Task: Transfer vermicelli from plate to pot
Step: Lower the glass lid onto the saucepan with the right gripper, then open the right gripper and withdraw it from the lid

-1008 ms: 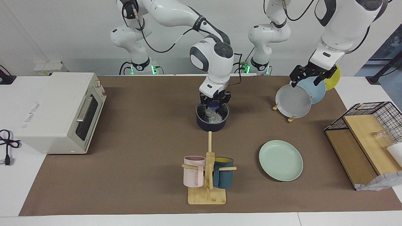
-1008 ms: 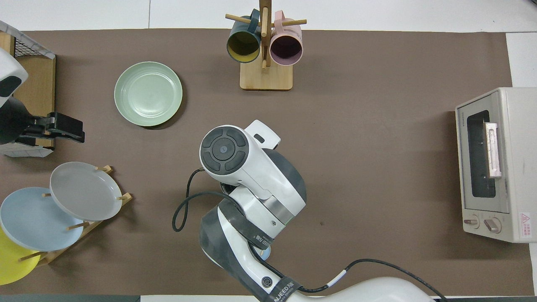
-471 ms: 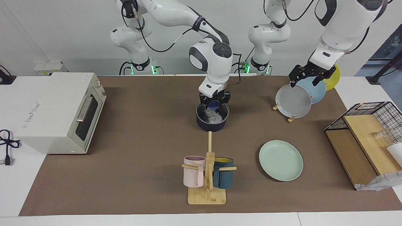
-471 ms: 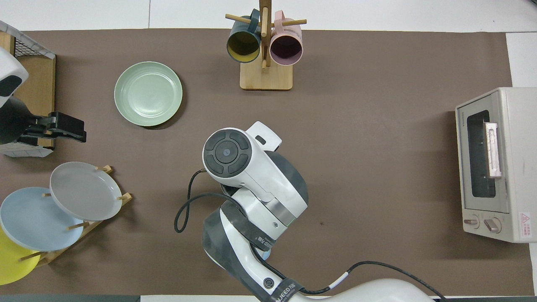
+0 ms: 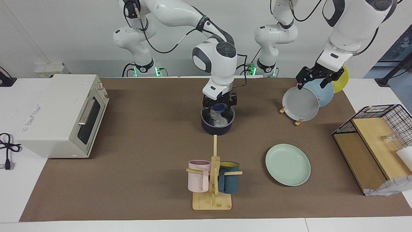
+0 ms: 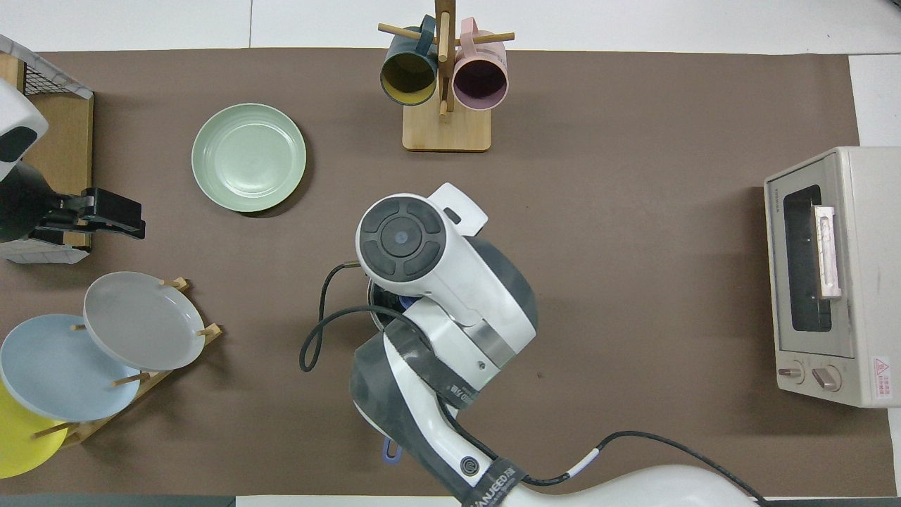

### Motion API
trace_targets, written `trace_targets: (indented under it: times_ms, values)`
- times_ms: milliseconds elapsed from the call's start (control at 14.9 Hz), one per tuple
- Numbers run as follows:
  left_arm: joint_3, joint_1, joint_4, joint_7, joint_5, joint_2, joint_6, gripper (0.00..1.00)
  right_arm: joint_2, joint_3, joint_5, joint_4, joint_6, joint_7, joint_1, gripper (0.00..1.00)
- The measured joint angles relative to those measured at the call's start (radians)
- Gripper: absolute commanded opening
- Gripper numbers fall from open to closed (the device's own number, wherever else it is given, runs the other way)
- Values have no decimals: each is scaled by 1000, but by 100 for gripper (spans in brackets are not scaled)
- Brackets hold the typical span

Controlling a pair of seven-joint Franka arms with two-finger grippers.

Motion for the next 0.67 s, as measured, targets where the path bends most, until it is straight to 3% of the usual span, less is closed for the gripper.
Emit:
trace_targets:
  times_ms: [672]
  values:
    - [0, 0, 0, 0, 0, 0, 0, 100, -250, -8, 0, 20, -351, -348, -363, 100]
